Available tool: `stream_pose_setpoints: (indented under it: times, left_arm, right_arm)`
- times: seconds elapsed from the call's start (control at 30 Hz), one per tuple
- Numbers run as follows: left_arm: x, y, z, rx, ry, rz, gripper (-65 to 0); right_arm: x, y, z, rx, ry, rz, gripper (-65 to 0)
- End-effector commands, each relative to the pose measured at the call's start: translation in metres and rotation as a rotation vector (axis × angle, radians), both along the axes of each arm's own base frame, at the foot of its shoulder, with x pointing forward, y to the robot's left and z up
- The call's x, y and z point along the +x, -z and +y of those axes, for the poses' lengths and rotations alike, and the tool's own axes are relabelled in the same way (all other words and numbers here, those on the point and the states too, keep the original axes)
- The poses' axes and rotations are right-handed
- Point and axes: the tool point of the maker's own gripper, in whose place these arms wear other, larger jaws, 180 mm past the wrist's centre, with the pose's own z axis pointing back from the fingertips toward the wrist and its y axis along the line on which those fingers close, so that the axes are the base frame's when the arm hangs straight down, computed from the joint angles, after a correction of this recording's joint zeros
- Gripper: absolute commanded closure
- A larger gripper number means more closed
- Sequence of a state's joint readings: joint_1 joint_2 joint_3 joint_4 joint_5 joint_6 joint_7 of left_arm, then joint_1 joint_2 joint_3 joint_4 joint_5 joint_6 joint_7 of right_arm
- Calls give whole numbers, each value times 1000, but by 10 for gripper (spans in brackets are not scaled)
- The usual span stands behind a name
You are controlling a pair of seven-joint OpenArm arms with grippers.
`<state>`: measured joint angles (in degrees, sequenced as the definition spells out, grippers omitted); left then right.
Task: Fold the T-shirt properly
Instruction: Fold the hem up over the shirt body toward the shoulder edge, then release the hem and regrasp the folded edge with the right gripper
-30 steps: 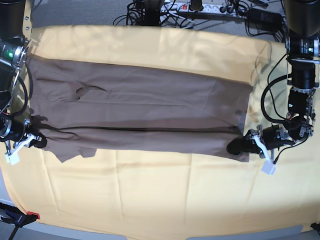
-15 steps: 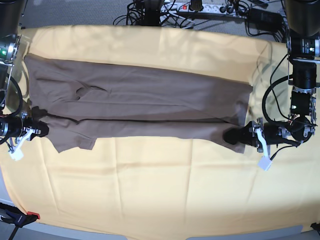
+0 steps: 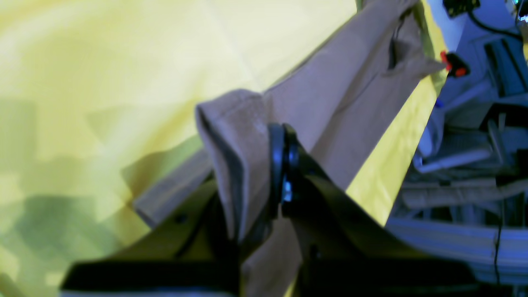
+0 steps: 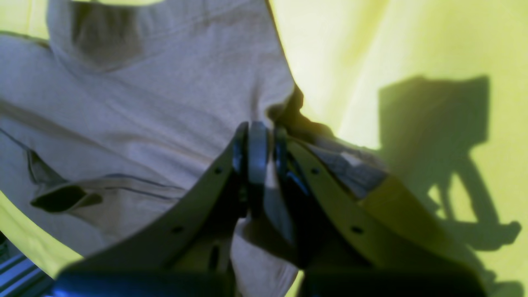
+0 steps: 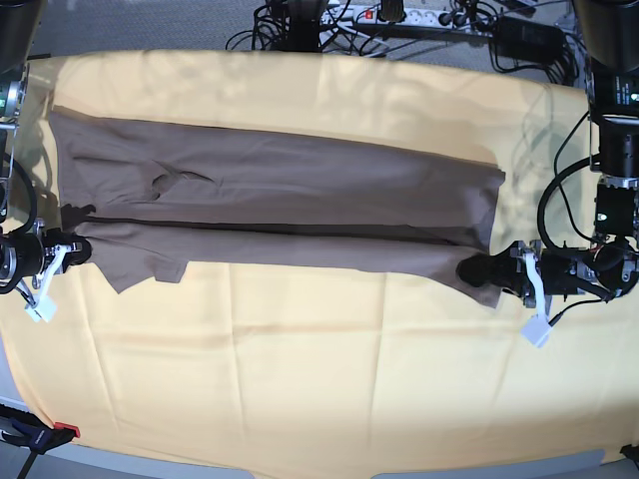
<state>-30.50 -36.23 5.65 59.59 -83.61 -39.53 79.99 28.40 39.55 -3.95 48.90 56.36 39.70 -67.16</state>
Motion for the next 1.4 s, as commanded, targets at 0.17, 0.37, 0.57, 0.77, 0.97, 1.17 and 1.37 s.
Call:
stream_pose_setpoints:
  times: [0.17,0.37,0.57,0.77,0.97,1.17,1.37]
  left_arm:
    - [5,-16,6,-4,0,-45,0]
    - [-11,4,5,-4,0,10,0]
    - [-28,24,5,-5,0,66,0]
    - [-29,25,5,-5,0,71,0]
    - [-29,26,5,-5,0,72,-333]
    - [-30,26,5,-5,0,73,-356]
    - [-30,26,5,-5,0,72,-356]
  right_arm:
    - [13,-26,-16,-30,9,-66,0]
    - [12,-26,-17,-33,9,-62,0]
    - [12,-26,-17,-33,9,-62,0]
    - [12,-26,-17,-30,10,-66,0]
    - [23,-50,-18,-16,4,-133,-371]
    - [38,-88,-32,-5,27,-221,-405]
    - [50,-89,-1,106,12,-266,-405]
